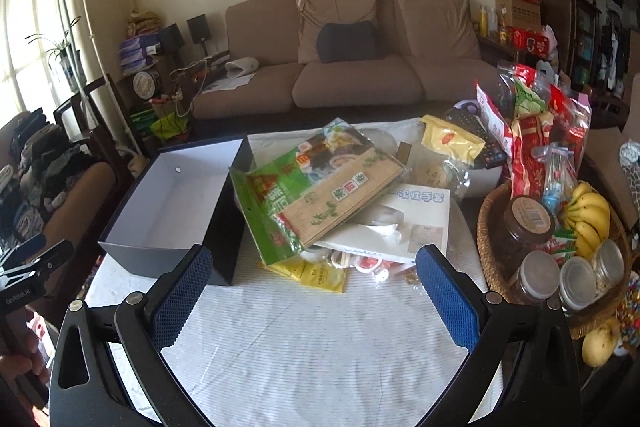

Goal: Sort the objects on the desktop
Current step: 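Reach the right tool to the green seaweed bag and grasp it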

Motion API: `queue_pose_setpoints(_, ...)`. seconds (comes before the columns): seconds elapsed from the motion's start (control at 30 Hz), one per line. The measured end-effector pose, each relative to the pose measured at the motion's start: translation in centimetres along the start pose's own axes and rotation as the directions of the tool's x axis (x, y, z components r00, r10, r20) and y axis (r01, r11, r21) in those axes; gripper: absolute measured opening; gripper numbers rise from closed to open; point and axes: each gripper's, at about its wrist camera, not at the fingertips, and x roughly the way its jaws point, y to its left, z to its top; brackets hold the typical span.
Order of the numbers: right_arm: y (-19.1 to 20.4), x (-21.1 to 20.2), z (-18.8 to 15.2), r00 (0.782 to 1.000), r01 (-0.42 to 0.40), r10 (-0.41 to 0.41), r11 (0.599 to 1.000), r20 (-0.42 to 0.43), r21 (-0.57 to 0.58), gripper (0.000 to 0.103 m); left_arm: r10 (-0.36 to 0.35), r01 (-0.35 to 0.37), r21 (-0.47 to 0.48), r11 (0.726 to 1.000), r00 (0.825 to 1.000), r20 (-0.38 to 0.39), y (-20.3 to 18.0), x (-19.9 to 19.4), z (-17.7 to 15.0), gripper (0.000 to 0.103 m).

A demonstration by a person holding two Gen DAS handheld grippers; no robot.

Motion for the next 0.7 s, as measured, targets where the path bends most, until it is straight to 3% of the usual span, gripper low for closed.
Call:
queue_pose_setpoints(0.37,-7.1,2.8,-2.0,0.996,-0.054,0.068,0.978,-0.065,0.200,0.103,-0.106,0.108,0.012,0.994,0.987,-0.119,-5.6,5.8,-2.1,0.103)
queue_pose_setpoints(0.53,-9.1,4.6,-2.8,0.997,-0.044,0.055,0.978,-0.050,0.202,0.103,-0.113,0.115,0.005,0.993,0.982,-0.154,-8.6,9.7,-3.2,0.103)
queue_pose_setpoints(0.7,-9.4,6.0,-4.0,1.000,0.018,-0.017,0.995,-0.011,0.096,0.103,-0.119,0.116,-0.028,0.993,0.977,-0.175,-11.4,14.1,-4.0,0.103)
